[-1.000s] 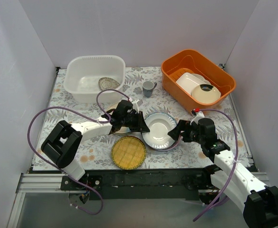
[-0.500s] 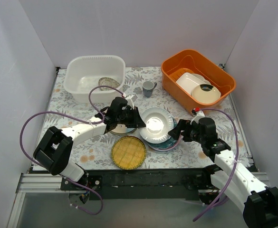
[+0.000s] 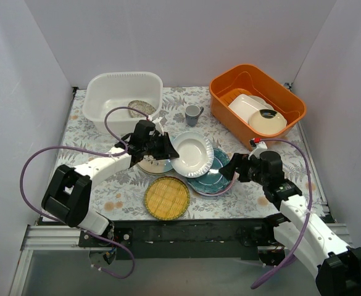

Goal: Place the plates into the plastic bin on the countertop
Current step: Pick up the plate at the center of the board, then place the plate in the plastic bin.

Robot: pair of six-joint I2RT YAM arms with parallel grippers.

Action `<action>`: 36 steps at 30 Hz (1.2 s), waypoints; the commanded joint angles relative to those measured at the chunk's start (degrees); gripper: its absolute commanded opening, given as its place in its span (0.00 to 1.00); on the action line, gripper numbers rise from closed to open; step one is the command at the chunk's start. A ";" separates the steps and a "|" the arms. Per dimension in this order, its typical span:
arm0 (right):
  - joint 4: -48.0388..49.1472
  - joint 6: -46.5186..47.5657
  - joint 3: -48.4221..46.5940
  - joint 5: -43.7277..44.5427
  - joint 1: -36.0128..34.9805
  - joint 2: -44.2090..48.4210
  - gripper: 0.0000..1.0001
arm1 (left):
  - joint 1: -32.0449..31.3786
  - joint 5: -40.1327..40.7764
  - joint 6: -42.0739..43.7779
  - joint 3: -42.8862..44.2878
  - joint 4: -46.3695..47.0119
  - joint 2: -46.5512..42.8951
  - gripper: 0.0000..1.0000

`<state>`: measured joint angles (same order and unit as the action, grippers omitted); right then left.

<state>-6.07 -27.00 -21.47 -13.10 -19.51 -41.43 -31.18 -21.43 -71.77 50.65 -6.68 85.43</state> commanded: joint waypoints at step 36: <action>7.10 2.04 -0.41 -7.28 0.26 -8.75 0.98 | 9.38 5.87 -2.67 11.57 1.05 -9.23 0.00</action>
<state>-3.22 -25.93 -21.65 -18.28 -19.51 -48.58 -22.94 -16.12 -72.42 57.01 -11.38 78.63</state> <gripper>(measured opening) 0.982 0.120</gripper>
